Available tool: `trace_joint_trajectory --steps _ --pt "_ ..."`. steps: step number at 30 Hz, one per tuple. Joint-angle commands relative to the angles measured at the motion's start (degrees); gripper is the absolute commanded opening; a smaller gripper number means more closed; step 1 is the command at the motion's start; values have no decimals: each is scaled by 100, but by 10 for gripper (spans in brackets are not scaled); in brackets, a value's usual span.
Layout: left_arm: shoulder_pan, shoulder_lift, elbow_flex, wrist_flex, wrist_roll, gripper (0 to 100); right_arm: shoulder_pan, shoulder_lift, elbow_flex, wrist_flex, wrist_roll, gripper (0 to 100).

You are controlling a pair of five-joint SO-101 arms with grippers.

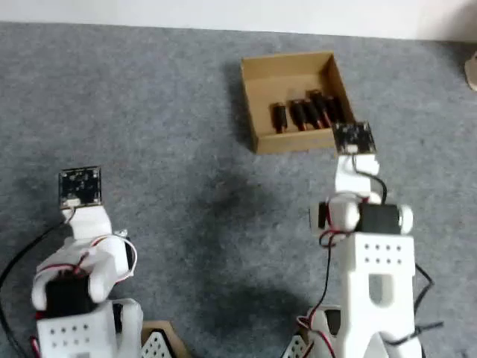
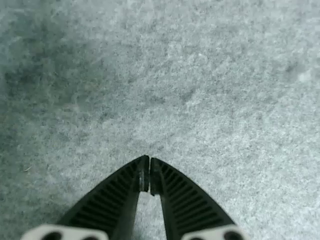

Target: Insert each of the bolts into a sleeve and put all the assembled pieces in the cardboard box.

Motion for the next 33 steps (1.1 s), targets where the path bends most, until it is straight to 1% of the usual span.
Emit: trace_joint_trajectory --steps 1,5,7,10,18,26,33 --pt "-242 -576 119 9 -334 7 13 -655 585 -488 -26 4" --pt "-251 -1279 927 -334 -695 7 13 -1341 1305 -954 0 4" --pt "-268 -1710 1376 -563 -747 7 4 -1684 1613 -1138 9 4" --pt "-259 -2105 1763 -642 -844 7 4 -2202 2114 -1464 9 4" --pt "-242 -1956 1895 -642 -826 7 4 -3873 3644 -2079 9 4" --pt "-242 -1956 2378 -659 -826 7 -4 -5657 4919 -2079 9 4" --pt "-233 -1956 2545 -615 -835 10 4 -5578 5262 -2088 9 4"
